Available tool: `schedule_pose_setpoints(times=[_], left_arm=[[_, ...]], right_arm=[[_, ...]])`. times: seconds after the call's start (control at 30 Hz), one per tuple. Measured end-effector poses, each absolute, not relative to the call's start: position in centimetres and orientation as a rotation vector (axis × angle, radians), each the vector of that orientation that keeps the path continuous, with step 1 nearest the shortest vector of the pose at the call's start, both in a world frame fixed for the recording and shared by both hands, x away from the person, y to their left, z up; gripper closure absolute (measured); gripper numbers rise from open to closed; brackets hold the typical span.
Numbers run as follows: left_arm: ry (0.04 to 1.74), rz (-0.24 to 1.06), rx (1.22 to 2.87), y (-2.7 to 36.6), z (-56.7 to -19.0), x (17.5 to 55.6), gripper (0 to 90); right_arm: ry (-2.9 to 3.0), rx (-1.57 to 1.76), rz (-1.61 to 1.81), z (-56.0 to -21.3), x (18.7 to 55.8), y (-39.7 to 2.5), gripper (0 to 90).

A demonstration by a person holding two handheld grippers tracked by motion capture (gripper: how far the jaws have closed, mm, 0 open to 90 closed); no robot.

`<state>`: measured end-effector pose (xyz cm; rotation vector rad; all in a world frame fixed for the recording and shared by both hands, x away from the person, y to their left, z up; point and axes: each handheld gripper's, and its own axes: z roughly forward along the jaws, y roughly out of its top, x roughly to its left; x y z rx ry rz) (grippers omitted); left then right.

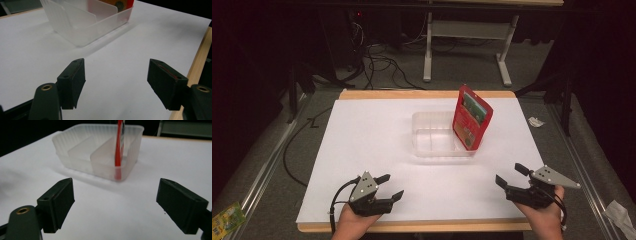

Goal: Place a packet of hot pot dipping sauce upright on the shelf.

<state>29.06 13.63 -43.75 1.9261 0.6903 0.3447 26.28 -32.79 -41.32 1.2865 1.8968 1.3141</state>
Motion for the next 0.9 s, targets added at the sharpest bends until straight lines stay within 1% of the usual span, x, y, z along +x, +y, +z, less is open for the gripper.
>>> schedule_pose_setpoints(times=[0.1,0.17,0.37,0.5,0.9], left_arm=[[0.688,0.346,1.928,13.3,-43.7,29.0,29.8],[0.694,0.348,1.929,13.1,-43.8,29.1,27.8],[0.710,0.346,1.945,12.5,-44.1,29.3,19.9],[0.716,0.351,1.943,12.6,-44.1,29.4,18.7],[0.718,0.361,1.936,13.2,-44.0,29.4,18.8]], right_arm=[[1.935,1.313,1.283,-42.2,25.5,-33.0,12.6],[1.947,1.322,1.260,-42.6,25.6,-32.7,8.8],[1.991,1.291,1.249,-43.2,26.1,-31.8,9.1],[1.989,1.297,1.247,-43.3,26.2,-31.7,9.1],[1.968,1.315,1.248,-43.3,26.2,-31.8,9.6]])
